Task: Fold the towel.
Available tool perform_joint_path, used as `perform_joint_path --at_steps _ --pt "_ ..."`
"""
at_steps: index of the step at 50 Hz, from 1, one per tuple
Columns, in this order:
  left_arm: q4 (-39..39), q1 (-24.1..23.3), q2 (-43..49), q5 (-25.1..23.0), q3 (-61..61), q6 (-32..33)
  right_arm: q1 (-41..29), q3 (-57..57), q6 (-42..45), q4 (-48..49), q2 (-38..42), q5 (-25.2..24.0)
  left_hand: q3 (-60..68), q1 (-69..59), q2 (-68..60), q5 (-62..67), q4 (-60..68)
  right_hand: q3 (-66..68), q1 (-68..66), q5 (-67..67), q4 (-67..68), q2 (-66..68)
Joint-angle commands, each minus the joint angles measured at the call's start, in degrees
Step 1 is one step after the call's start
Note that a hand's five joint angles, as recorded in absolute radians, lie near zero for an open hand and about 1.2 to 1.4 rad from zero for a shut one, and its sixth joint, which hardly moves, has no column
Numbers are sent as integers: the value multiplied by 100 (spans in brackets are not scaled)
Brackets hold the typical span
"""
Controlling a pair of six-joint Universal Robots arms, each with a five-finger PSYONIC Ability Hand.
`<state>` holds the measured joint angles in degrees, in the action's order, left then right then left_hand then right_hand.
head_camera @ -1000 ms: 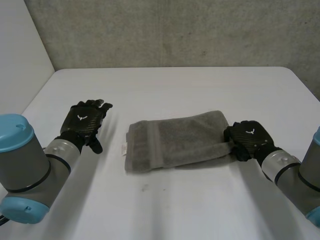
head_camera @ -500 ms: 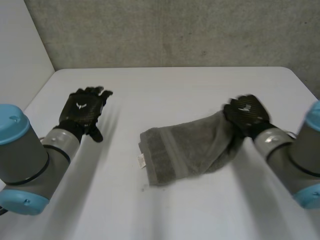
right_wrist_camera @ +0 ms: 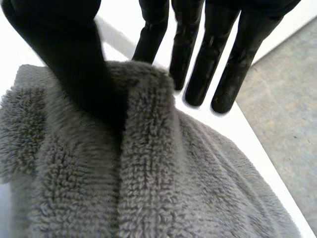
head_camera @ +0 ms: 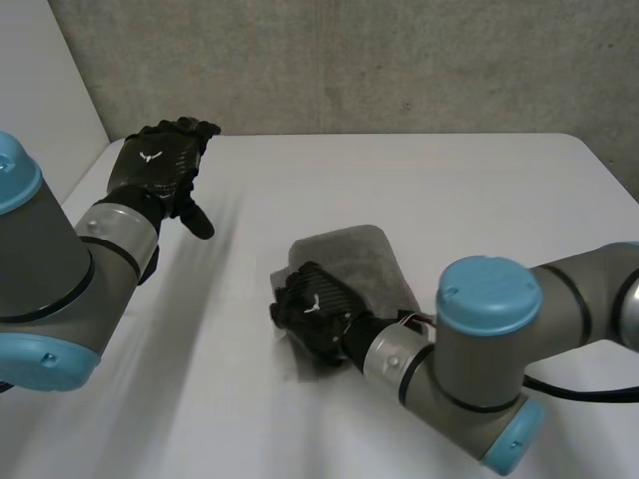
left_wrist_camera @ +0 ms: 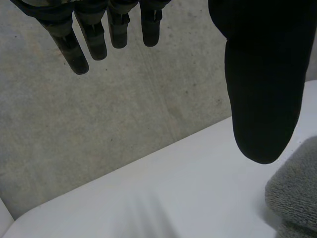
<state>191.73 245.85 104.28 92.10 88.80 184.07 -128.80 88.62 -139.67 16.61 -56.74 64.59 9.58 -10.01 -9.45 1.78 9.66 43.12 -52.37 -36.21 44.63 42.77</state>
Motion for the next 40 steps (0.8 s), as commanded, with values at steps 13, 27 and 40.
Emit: perform_joint_path --at_steps 13,27,40 --pt "-1154 -1425 1813 414 -2268 -775 2816 613 -4559 -561 -1613 -34 130 -87 -144 -90 123 -3312 4237 3621 -3463 -3277" --pt "-1981 -1883 3291 536 -3220 -1101 2764 -80 -4324 -1396 -946 -34 164 -121 -178 -56 156 -3312 4237 3621 -3463 -3277" --pt "-2061 -1787 2994 1424 -2140 -1075 1832 -916 -3550 -2092 93 18 47 -4 -60 -173 39 -3312 4237 3621 -3463 -3277"
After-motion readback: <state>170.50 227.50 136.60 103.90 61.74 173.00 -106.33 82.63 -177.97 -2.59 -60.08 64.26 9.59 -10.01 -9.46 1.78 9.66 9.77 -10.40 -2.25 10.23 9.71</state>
